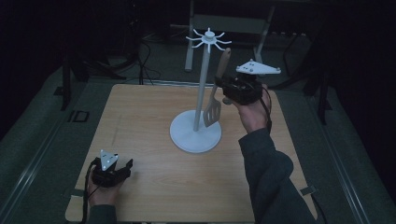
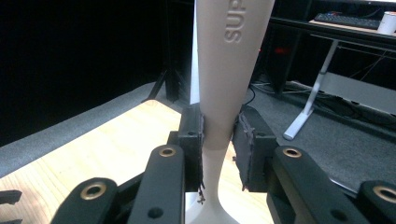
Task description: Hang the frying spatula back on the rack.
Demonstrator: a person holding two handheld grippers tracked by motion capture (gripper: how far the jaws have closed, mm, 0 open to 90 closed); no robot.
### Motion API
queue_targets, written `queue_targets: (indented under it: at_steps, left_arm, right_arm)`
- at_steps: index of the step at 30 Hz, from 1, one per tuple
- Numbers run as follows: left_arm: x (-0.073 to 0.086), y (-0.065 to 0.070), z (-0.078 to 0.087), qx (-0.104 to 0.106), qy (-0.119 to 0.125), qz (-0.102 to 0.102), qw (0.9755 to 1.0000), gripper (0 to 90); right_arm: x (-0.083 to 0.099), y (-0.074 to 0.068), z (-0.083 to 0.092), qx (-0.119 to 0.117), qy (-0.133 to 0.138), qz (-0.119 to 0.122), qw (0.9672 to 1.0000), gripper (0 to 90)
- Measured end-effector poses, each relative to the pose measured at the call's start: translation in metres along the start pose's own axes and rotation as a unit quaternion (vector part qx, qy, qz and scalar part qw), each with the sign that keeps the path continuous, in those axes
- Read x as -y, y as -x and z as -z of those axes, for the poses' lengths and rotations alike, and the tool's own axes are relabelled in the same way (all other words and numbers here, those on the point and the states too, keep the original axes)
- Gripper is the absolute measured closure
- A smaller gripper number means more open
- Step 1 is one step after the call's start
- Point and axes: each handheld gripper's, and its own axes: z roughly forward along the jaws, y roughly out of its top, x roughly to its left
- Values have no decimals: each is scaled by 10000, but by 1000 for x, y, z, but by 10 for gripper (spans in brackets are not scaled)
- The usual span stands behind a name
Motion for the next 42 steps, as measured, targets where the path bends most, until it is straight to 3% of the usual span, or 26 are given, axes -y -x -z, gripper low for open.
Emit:
queue_targets:
  at_steps: [23, 42]
  left_arm:
    - [0, 0, -1, 3, 3, 9, 10000, 378]
    - [0, 0, 0, -8, 15, 4, 10000, 378]
  right_arm:
    - [-5, 3, -15, -79, -252, -69, 9996, 737]
    - [-9, -3, -27, -42, -353, 16, 9994, 728]
